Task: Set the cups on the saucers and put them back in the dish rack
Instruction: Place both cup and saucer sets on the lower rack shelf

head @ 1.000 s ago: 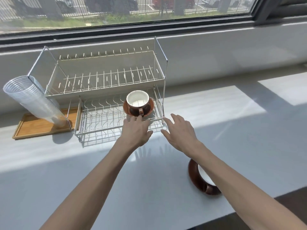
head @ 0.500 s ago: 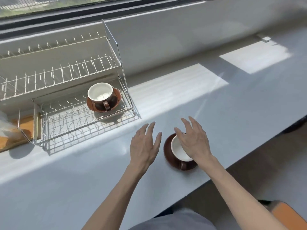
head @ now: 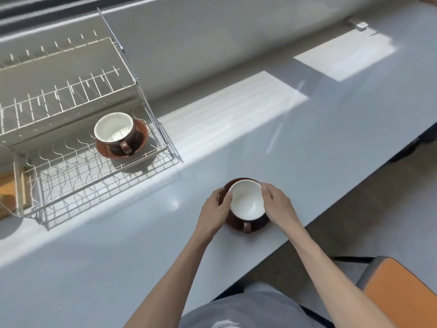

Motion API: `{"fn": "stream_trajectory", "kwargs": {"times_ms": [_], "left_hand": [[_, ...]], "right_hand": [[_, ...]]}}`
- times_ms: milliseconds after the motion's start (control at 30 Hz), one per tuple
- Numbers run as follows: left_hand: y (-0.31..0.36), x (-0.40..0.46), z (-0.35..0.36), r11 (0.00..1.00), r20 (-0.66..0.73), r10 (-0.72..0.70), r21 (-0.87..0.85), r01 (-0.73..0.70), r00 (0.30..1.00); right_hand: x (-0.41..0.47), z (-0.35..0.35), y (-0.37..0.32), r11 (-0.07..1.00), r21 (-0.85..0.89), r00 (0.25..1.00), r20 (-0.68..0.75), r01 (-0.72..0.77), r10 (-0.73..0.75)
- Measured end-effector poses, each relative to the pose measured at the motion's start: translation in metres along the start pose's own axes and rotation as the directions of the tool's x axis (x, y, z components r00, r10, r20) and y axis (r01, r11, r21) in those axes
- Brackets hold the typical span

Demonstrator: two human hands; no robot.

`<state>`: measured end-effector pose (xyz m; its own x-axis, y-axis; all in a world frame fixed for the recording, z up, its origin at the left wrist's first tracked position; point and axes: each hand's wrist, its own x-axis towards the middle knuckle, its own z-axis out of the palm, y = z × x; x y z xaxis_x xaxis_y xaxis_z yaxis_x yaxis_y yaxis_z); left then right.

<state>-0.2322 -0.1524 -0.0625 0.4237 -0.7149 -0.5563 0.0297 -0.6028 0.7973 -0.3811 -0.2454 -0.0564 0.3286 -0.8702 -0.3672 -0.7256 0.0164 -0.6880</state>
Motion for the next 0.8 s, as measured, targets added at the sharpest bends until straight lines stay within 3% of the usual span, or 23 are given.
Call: {"fn": "stream_trajectory", "kwargs": {"times_ms": [333, 800], "left_hand": [[-0.003, -0.001, -0.014, 0.998, -0.018, 0.001, -0.066, -0.002, 1.000], [-0.023, -0.032, -0.092, 0.978, -0.206, -0.095, -0.204, 0.052, 0.974]], "right_hand": [[0.006, 0.004, -0.010, 0.999, 0.031, 0.999, 0.041, -0.005, 0.004], [0.008, 0.059, -0.079, 0.987, -0.007, 0.958, 0.244, 0.160, -0.153]]}}
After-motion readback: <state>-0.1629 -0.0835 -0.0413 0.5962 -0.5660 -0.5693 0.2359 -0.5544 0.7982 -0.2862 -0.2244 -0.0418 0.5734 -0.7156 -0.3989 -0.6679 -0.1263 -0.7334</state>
